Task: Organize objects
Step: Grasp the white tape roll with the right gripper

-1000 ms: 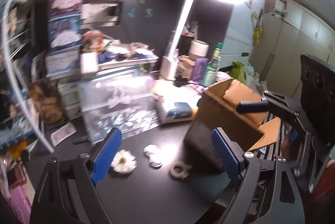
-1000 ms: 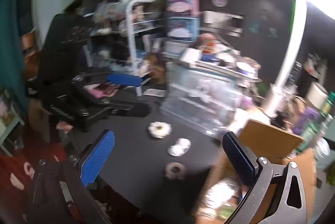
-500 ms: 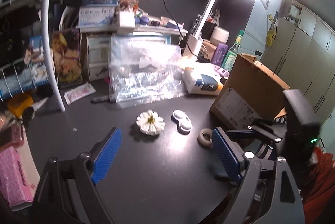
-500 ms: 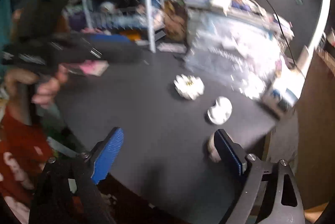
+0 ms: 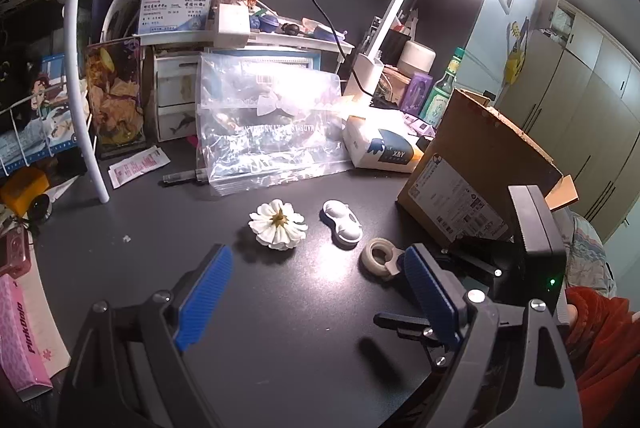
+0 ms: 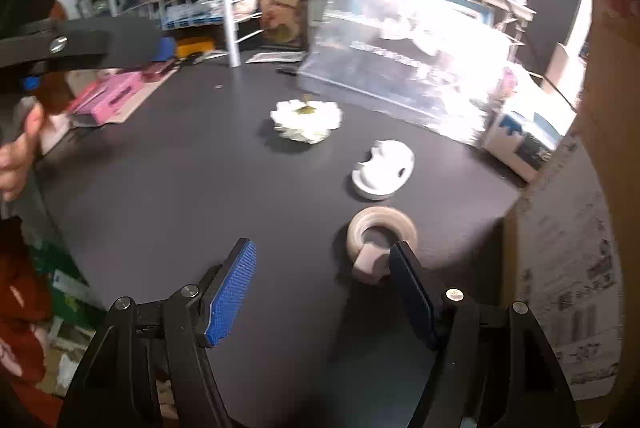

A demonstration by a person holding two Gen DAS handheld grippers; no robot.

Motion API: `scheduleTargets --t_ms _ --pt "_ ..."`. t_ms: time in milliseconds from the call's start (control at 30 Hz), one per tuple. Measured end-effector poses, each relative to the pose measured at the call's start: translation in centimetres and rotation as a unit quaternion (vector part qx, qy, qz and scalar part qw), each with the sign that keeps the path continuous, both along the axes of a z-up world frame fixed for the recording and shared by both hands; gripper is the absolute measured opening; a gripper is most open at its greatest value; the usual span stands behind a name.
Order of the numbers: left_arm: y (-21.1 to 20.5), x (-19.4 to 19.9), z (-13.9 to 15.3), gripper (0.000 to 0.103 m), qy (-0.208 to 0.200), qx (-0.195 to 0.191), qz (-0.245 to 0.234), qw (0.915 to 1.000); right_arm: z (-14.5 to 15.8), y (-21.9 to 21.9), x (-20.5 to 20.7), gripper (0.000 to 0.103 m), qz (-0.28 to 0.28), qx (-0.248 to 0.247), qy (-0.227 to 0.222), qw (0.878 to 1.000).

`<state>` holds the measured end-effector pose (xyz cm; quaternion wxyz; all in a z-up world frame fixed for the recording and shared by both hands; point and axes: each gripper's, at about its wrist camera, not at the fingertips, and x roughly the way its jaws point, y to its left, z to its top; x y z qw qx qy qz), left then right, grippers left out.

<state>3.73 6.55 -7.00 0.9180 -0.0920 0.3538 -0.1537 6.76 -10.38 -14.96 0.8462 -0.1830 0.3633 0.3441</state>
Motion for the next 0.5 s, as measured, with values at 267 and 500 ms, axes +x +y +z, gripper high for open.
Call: scheduleTargets --t_ms 267,500 --pt "0.2 0.0 -0.2 0.086 0.006 -0.006 0.004 1.0000 -0.4 0.1 1.6 0.064 -0.049 -0.020 -0.028 0.998" --pt "0.3 0.2 -0.3 0.086 0.013 -0.005 0.004 0.9999 -0.7 -0.1 2.4 0.035 -0.045 -0.003 -0.004 0.999"
